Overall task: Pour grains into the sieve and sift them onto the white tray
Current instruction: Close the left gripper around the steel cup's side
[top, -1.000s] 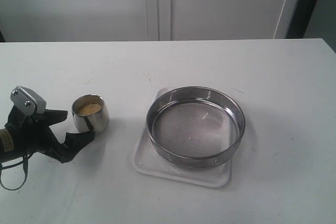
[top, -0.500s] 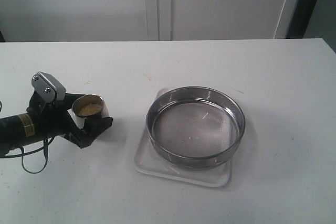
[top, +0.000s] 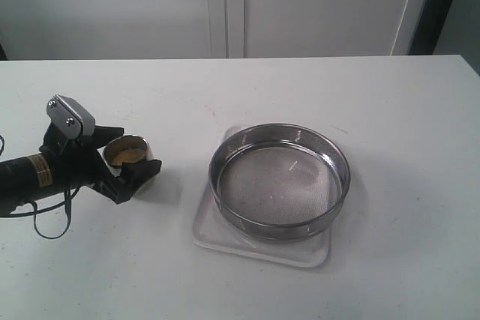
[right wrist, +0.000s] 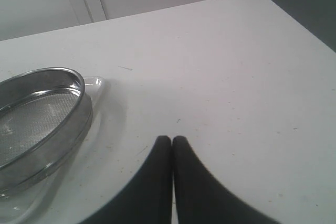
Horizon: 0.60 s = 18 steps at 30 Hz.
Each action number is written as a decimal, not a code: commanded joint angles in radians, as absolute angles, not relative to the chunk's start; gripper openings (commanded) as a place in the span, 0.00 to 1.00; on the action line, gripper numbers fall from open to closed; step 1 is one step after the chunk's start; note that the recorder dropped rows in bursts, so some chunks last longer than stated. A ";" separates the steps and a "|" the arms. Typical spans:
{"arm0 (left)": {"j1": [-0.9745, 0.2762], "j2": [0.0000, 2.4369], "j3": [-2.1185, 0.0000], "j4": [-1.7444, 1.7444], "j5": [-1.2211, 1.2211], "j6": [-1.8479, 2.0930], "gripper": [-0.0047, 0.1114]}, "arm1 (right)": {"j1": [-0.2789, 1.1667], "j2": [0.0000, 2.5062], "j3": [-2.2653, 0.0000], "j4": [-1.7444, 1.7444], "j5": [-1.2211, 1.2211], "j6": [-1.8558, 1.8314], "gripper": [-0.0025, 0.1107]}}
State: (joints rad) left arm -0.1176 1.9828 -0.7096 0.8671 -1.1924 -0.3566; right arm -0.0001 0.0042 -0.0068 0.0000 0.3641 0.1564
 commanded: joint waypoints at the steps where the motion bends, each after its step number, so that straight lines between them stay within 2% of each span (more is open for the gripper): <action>1: -0.123 1.997 -0.711 0.884 -1.174 -0.363 0.95 | 0.001 0.000 0.000 0.000 0.350 0.162 0.02; 18: -0.123 2.066 -0.711 0.848 -1.221 -0.351 0.95 | 0.001 0.000 0.000 0.000 0.350 0.162 0.02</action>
State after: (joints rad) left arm -0.1176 2.0674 -0.7096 0.8574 -1.2110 -0.3566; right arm -0.0001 0.0042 -0.0068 0.0000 0.3641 0.1564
